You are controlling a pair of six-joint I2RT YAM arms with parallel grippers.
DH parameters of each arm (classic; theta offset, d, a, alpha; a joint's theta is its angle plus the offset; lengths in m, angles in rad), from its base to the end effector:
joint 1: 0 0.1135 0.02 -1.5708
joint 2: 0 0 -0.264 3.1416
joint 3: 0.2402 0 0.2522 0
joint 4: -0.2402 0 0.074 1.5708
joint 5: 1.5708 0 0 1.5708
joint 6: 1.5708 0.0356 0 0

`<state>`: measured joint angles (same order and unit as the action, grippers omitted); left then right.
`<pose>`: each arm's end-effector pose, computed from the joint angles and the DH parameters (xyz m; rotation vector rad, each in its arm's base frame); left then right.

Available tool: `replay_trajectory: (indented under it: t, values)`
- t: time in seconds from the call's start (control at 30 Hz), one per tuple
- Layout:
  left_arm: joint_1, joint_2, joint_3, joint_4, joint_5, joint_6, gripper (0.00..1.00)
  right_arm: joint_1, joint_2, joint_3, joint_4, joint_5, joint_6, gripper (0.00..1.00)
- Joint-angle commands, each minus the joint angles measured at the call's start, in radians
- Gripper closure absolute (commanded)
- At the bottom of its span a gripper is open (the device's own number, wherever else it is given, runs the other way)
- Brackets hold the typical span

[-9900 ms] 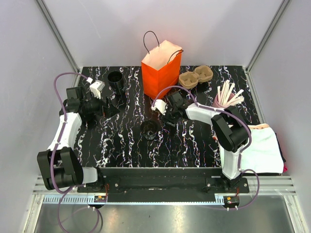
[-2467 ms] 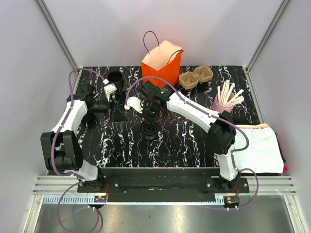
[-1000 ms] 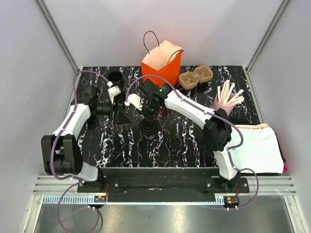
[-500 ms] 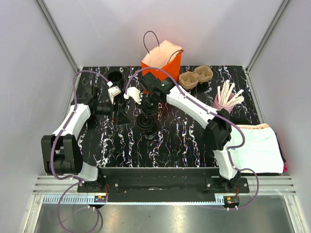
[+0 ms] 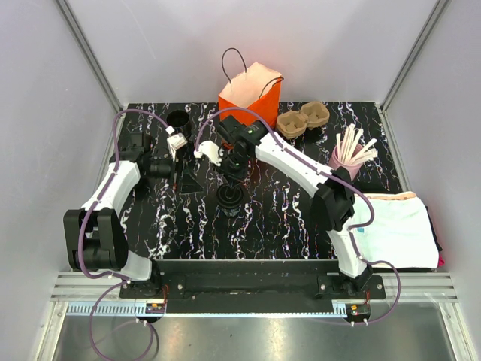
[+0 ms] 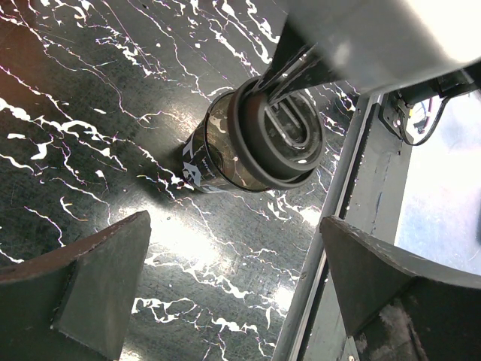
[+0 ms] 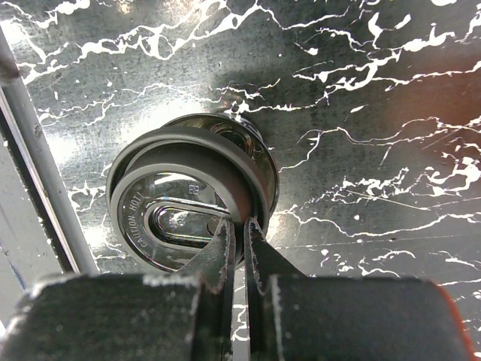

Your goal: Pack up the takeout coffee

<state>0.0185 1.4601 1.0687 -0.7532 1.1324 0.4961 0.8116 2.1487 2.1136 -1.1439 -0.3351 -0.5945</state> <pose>0.2775 -0.0271 0.2568 0.8081 2.0500 -1.2217 0.3028 0.3361 0.2865 -1.8439 2.0333 0.5202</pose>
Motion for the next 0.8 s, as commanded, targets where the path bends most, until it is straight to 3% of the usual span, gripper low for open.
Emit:
replay_trajectory:
  t: [0.0, 0.77]
  values:
    - [-0.003, -0.038, -0.012, 0.028, 0.026, 0.002, 0.01, -0.003, 0.022, 0.003, 0.004, 0.002, 0.013, 0.97]
    - [-0.005, -0.038, -0.021, 0.034, 0.030, 0.004, 0.01, -0.005, 0.045, -0.012, 0.044, 0.018, 0.025, 0.94]
